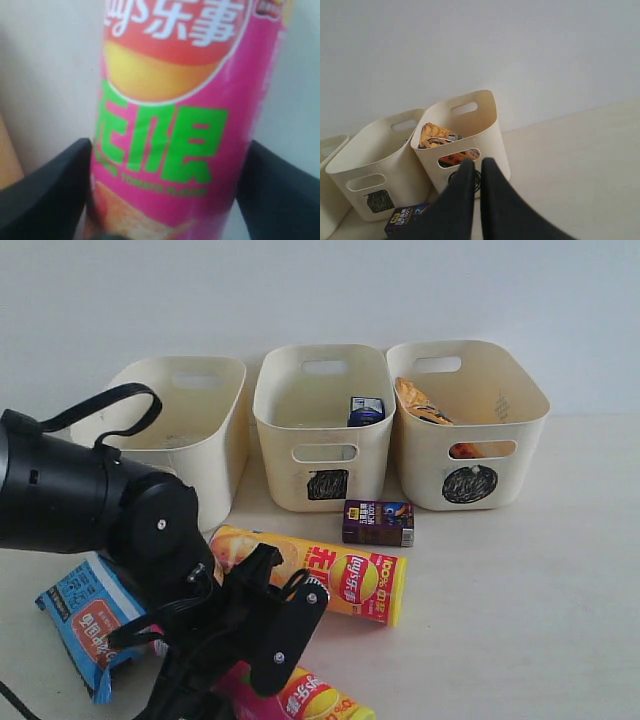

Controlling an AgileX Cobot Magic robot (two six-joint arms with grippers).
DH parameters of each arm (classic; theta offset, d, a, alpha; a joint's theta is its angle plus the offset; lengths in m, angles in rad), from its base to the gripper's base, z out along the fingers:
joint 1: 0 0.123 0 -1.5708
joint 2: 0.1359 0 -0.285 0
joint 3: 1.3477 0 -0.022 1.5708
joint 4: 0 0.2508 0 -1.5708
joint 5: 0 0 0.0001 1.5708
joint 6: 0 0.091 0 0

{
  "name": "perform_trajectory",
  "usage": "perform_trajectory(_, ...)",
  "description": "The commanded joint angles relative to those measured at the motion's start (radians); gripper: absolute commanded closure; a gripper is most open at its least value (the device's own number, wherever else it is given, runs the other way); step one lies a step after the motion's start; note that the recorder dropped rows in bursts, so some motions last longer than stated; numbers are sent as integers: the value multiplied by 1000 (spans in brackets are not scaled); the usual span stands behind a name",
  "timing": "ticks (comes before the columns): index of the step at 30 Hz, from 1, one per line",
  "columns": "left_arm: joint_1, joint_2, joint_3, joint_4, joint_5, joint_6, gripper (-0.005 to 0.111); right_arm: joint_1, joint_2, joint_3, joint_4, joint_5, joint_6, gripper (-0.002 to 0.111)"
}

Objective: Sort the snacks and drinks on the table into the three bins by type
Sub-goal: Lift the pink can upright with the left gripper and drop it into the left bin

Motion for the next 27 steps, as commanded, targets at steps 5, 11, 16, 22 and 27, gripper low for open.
perform_trajectory(5, -5, -158, -7, -225, 64, -23, 102, -1, 3, 2, -10, -9, 4, 107)
perform_trajectory(11, -5, -312, -7, -427, 55, -69, 102, -1, 3, 2, -10, -9, 1, 107)
perform_trajectory(16, -1, -437, -7, -440, -101, -366, 102, -1, 3, 2, -10, -9, 3, 107)
perform_trajectory(22, 50, -548, -7, -445, -370, -636, 102, -1, 3, 2, -10, -9, 3, 107)
perform_trajectory(27, 187, -570, -7, -445, -589, -862, 102, -1, 3, 2, -10, -6, 1, 107)
